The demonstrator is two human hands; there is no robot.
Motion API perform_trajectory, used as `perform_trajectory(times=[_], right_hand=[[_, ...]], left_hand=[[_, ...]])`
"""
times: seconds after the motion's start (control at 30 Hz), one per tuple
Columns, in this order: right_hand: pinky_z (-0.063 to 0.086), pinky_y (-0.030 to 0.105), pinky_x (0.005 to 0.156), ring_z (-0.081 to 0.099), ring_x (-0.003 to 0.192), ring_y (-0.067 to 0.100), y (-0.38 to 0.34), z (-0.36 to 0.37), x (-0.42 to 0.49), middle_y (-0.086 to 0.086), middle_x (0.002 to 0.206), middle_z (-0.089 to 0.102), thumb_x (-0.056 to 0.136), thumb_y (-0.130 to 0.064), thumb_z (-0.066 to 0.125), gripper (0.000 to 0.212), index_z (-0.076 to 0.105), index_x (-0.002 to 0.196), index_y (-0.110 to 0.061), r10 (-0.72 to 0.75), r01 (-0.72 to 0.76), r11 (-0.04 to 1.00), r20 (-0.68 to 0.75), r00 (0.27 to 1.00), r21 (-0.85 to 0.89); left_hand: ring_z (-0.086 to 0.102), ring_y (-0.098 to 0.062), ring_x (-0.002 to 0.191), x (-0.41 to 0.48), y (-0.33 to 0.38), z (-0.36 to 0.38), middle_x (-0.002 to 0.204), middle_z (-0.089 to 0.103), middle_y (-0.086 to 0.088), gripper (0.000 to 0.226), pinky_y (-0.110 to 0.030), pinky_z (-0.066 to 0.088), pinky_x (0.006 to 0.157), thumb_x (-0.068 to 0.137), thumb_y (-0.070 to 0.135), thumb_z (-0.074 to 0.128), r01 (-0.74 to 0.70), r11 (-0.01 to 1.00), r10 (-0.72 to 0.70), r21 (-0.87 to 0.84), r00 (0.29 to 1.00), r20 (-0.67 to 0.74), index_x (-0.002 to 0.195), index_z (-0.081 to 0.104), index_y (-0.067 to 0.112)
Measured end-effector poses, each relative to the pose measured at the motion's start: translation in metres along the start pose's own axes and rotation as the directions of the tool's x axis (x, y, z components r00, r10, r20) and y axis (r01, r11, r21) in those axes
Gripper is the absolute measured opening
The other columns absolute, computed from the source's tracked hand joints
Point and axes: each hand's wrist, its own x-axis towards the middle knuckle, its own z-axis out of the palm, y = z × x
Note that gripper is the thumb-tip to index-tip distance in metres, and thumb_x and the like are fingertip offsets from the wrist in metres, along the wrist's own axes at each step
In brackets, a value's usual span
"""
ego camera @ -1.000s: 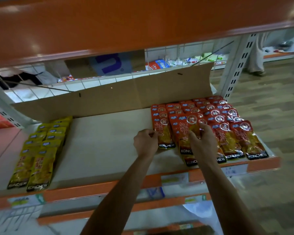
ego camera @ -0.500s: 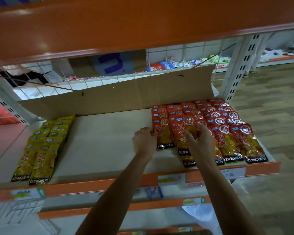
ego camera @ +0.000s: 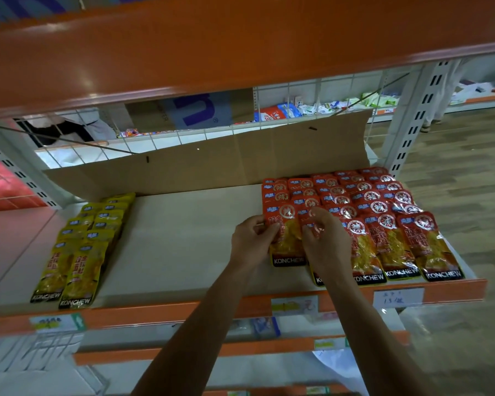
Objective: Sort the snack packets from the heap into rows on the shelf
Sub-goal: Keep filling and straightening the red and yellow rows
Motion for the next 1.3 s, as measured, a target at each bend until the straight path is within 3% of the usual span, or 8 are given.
perform_trajectory(times=[0.07,0.23,0.37,0.57,0.87,1.3], right_hand=[[0.039,0.024,0.088,0.054,0.115,0.021,0.002,-0.001,0.0,0.007,0.124,0.06,0.091,-0.011,0.06,0.037,0.056,0.128,-0.011,0.004,-0.005,1.0,-0.038,0.999,-0.017],[0.042,0.039,0.102,0.05,0.123,0.025,0.006,-0.001,-0.002,0.008,0.131,0.058,0.092,-0.011,0.057,0.041,0.053,0.132,-0.012,0.001,-0.002,0.995,-0.012,1.0,-0.103],[0.038,0.037,0.104,0.047,0.126,0.024,0.01,0.001,-0.005,0.007,0.133,0.056,0.091,-0.009,0.057,0.044,0.051,0.135,-0.012,-0.004,0.01,0.987,0.037,0.999,-0.163],[0.037,0.036,0.104,0.045,0.127,0.023,0.012,0.0,-0.007,0.005,0.133,0.055,0.092,-0.009,0.055,0.045,0.05,0.136,-0.013,-0.004,0.018,0.98,0.071,0.997,-0.198],[0.037,0.037,0.103,0.045,0.127,0.023,0.013,-0.001,-0.006,0.005,0.134,0.055,0.091,-0.009,0.056,0.046,0.049,0.136,-0.014,0.003,0.013,0.98,0.078,0.997,-0.201],[0.037,0.034,0.103,0.046,0.126,0.022,0.008,0.0,-0.009,0.005,0.133,0.055,0.089,-0.008,0.058,0.046,0.051,0.134,-0.013,-0.036,0.048,0.983,0.07,0.997,-0.177]], left_hand=[[0.068,-0.004,0.083,0.001,-0.007,-0.003,0.098,0.071,0.008,0.022,-0.023,0.058,0.07,0.084,0.034,0.072,0.031,0.998,-0.03,0.055,0.999,-0.012,0.104,0.065,0.028],[0.06,0.008,0.072,-0.001,-0.011,0.001,0.094,0.066,0.013,0.033,-0.007,0.046,0.056,0.086,0.036,0.07,0.002,0.982,0.002,0.187,1.0,-0.021,0.115,0.065,0.021],[0.059,0.011,0.069,-0.002,-0.011,0.005,0.097,0.07,0.01,0.031,-0.003,0.045,0.055,0.086,0.032,0.07,-0.035,0.967,0.045,0.253,0.998,-0.034,0.114,0.067,0.02],[0.066,-0.008,0.087,-0.004,-0.008,0.005,0.103,0.072,0.002,0.033,-0.026,0.055,0.078,0.085,0.035,0.07,-0.055,0.929,0.085,0.366,0.994,-0.066,0.113,0.069,0.017],[0.067,-0.012,0.095,-0.006,-0.002,0.006,0.108,0.071,0.001,0.037,-0.033,0.056,0.085,0.086,0.039,0.068,-0.058,0.895,0.104,0.442,0.991,-0.082,0.116,0.067,0.016],[0.066,-0.013,0.094,-0.011,-0.001,0.003,0.105,0.071,0.002,0.036,-0.022,0.048,0.077,0.089,0.041,0.064,-0.079,0.848,0.142,0.524,0.986,-0.082,0.114,0.067,0.015]])
